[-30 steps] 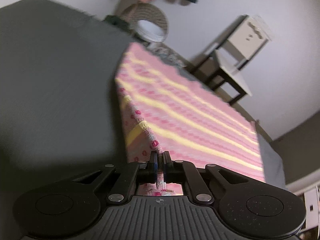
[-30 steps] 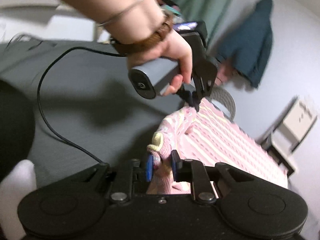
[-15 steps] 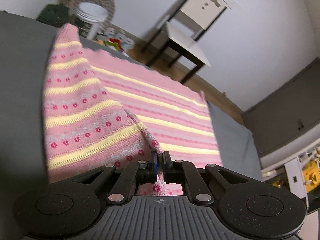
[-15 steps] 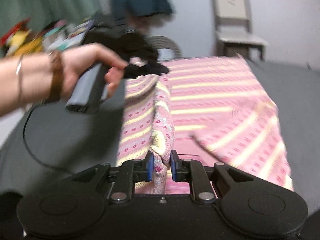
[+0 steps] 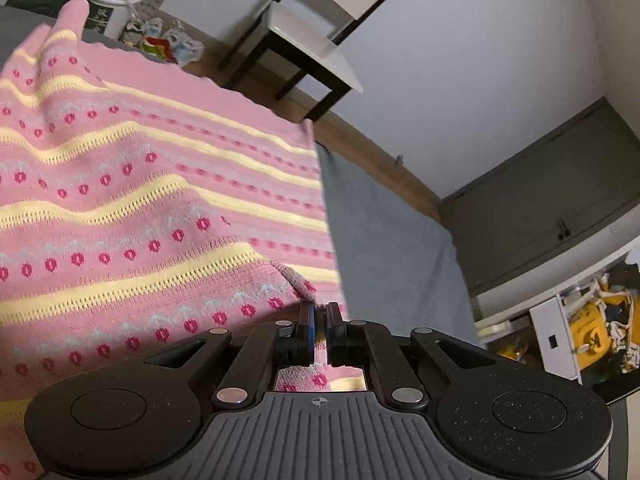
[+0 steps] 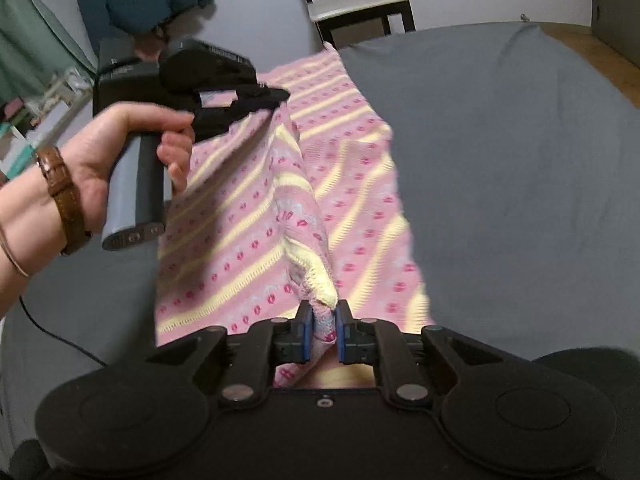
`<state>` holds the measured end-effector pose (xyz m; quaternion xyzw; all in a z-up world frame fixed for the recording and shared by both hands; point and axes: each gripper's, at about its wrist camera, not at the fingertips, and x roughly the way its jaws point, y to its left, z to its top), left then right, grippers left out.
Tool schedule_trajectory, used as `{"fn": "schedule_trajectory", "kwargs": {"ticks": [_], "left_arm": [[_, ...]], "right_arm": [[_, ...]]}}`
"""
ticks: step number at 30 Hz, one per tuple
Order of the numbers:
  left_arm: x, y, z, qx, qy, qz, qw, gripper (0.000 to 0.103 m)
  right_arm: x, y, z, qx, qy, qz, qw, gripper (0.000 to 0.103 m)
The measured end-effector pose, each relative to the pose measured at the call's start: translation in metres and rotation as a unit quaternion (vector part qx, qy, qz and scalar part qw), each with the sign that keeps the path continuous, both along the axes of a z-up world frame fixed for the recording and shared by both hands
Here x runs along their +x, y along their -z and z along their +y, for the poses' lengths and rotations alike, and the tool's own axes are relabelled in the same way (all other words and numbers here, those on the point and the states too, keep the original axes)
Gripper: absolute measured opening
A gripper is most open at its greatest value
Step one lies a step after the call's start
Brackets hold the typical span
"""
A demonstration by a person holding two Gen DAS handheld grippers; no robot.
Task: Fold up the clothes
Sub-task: 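Lift the pinched edge with both grippers and lay it over the cardigan body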
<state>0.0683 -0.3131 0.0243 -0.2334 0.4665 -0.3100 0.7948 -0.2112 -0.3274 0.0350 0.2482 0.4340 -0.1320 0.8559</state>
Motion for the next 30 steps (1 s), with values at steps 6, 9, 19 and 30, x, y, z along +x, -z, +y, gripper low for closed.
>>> {"fn": "schedule_trajectory", "kwargs": {"ticks": [6, 9, 19, 30], "left_arm": [[-0.009, -0.009, -0.036, 0.0, 0.028, -0.02, 0.9994, 0.004], [-0.012, -0.017, -0.058, -0.013, 0.047, -0.026, 0.9985, 0.004], [-0.02, -0.044, -0.065, 0.112, 0.084, -0.054, 0.9887, 0.006], [-0.008, -0.027, -0.055, 0.142, 0.063, 0.001, 0.9879, 0.079]], "right_arm": [[-0.011, 0.002, -0.016, -0.017, -0.002, 0.05, 0.999, 0.007], [-0.012, 0.004, -0.02, -0.039, -0.01, 0.066, 0.997, 0.004], [-0.006, -0.002, -0.023, -0.11, -0.099, 0.035, 0.988, 0.044], [0.028, 0.025, -0.042, -0.016, -0.105, 0.059, 0.993, 0.04]]}}
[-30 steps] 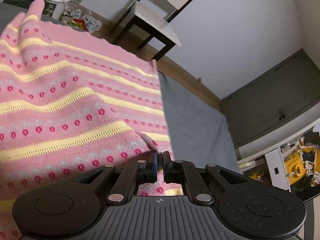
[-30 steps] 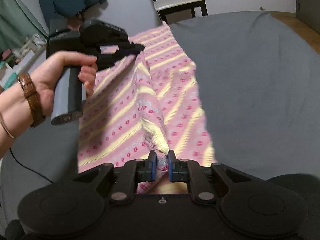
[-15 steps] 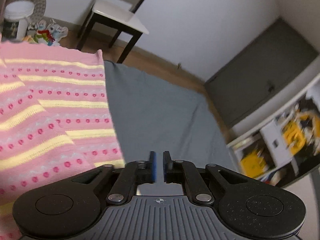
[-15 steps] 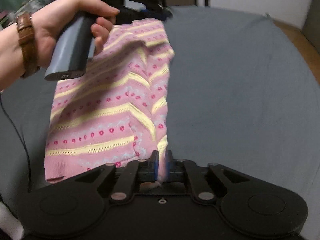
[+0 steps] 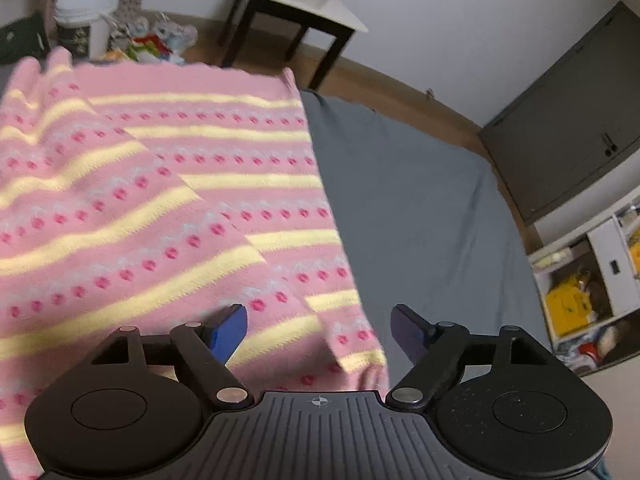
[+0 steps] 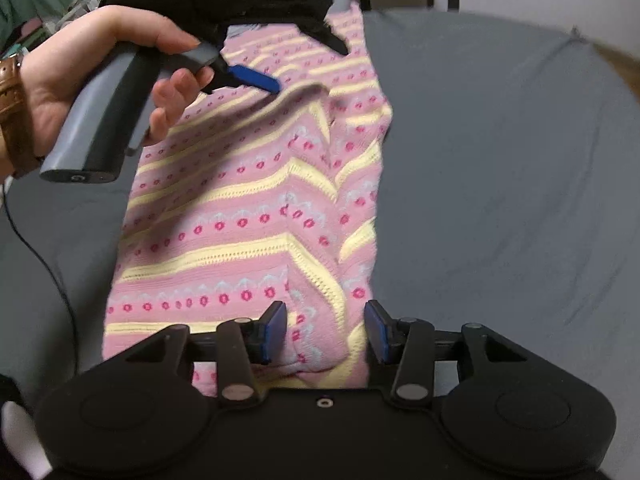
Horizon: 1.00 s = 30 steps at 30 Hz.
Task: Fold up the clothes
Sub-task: 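Lift the pinched edge with both grippers and lay it over the cardigan body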
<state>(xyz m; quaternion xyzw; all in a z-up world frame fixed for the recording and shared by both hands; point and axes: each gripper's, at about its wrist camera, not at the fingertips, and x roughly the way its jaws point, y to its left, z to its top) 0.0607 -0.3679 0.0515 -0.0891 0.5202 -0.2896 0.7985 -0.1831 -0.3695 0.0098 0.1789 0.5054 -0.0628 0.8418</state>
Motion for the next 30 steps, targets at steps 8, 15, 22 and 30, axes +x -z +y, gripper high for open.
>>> {"fn": "schedule_trajectory", "kwargs": {"ticks": [8, 15, 22, 30], "left_arm": [[-0.005, 0.009, -0.026, 0.074, 0.029, -0.035, 0.9962, 0.045], [-0.008, 0.007, -0.019, 0.054, 0.031, -0.044, 0.9971, 0.007], [-0.008, 0.005, -0.018, 0.047, 0.032, -0.047, 0.9973, 0.005], [-0.009, 0.004, -0.015, 0.032, 0.026, -0.051, 0.9978, 0.005]], "right_arm": [[-0.002, 0.009, -0.02, 0.067, 0.035, 0.003, 0.997, 0.038], [0.0, 0.012, -0.017, 0.064, 0.026, 0.009, 0.998, 0.022], [-0.012, 0.008, -0.034, 0.113, 0.053, -0.019, 0.992, 0.039], [0.0, 0.012, -0.021, 0.081, 0.035, 0.004, 0.996, 0.015]]}}
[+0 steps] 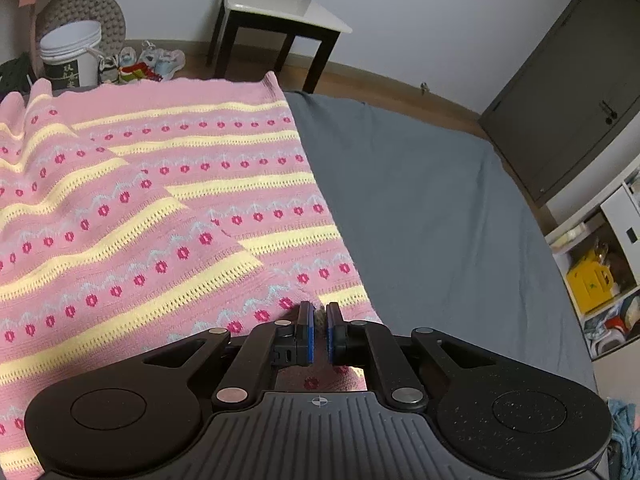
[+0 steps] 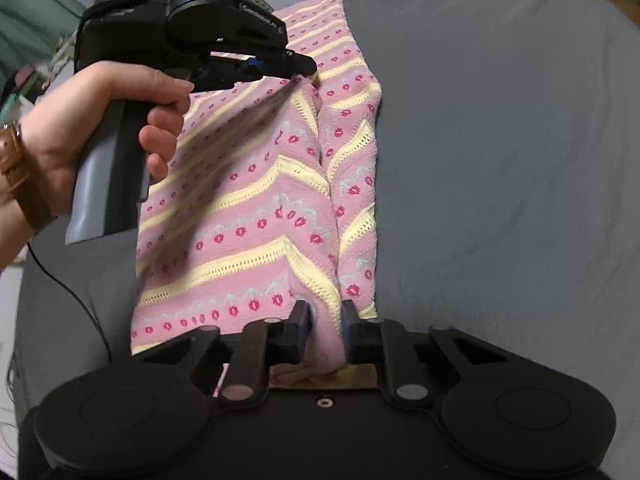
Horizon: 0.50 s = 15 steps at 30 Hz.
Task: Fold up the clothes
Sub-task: 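Lift the pinched edge with both grippers and lay it over the cardigan body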
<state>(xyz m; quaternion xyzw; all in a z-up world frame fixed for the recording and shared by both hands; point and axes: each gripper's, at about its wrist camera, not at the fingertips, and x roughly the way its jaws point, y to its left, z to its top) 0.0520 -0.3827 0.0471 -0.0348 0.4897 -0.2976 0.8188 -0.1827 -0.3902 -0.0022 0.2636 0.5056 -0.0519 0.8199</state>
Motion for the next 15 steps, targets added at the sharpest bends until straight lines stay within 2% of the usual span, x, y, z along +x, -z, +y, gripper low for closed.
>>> {"fn": "schedule_trajectory", "kwargs": {"ticks": [4, 10, 13, 15], "left_arm": [[-0.005, -0.007, 0.002, -0.008, 0.008, -0.01, 0.9999, 0.004], [-0.02, -0.025, 0.0, -0.021, 0.044, -0.028, 0.9984, 0.004], [-0.023, -0.027, -0.007, -0.028, 0.051, -0.03, 0.9979, 0.004], [-0.021, -0.023, -0.014, -0.017, 0.047, -0.034, 0.9981, 0.004]], "right_arm": [[-0.013, -0.007, -0.004, 0.005, 0.007, -0.003, 1.0, 0.008], [-0.044, -0.008, -0.035, 0.115, 0.038, -0.008, 0.993, 0.007], [-0.053, -0.007, -0.046, 0.111, 0.054, -0.007, 0.992, 0.007], [-0.048, 0.0, -0.05, 0.116, 0.058, 0.006, 0.992, 0.007]]}}
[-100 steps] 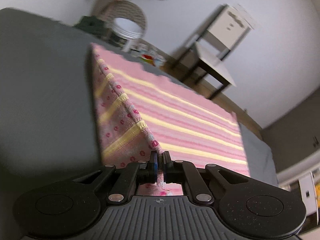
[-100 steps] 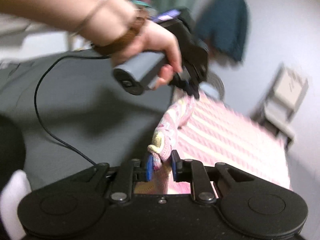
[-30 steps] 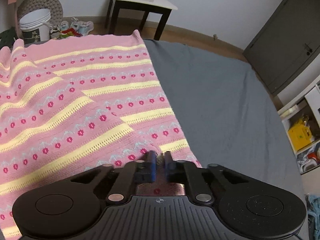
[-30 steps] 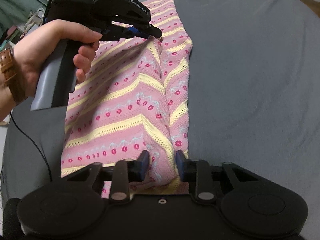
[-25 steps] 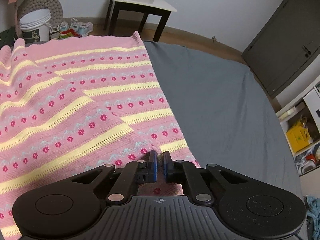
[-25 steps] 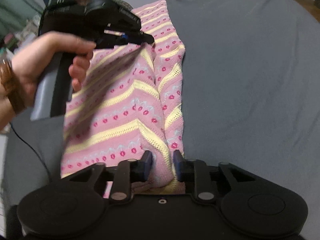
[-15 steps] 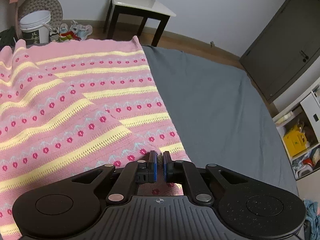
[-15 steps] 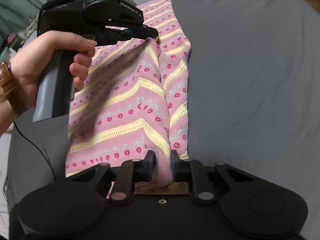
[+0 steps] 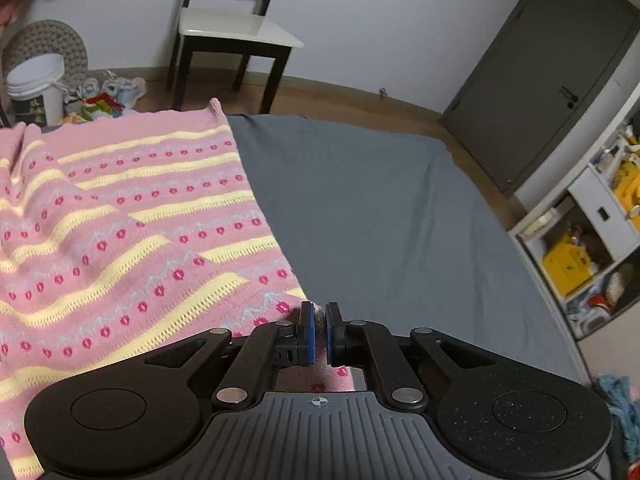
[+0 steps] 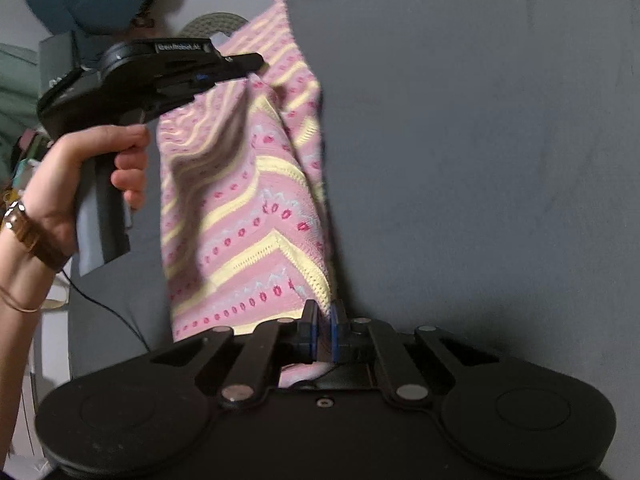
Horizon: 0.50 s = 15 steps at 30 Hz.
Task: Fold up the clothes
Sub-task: 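Lift the pinched edge with both grippers and lay it over the cardigan body, then lower the held edge onto the cardigan with both grippers side by side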
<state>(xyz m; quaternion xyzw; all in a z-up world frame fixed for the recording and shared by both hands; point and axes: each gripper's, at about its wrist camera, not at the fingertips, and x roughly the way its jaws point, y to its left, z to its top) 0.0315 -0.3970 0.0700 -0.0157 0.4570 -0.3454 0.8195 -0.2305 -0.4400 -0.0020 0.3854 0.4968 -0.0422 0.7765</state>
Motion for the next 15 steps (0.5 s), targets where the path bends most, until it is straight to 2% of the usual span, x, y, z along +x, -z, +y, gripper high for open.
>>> {"fn": "schedule_trajectory", "kwargs": {"ticks": [3, 7, 13, 15], "left_arm": [[0.004, 0.01, -0.006, 0.017, -0.012, 0.004, 0.9998, 0.004], [0.005, 0.018, -0.004, 0.024, -0.013, 0.006, 0.9996, 0.004], [0.007, 0.026, -0.005, -0.013, -0.018, 0.017, 0.9996, 0.004], [0.003, 0.024, -0.015, -0.014, 0.001, 0.014, 0.9998, 0.004]], "right_arm": [[0.009, 0.008, 0.002, 0.015, -0.007, 0.013, 1.0, 0.007], [0.014, 0.011, 0.009, -0.006, -0.016, 0.023, 1.0, 0.007], [0.015, 0.007, 0.021, -0.038, -0.051, 0.022, 0.998, 0.007], [0.015, 0.007, 0.024, -0.043, -0.059, 0.02, 0.997, 0.007]]}}
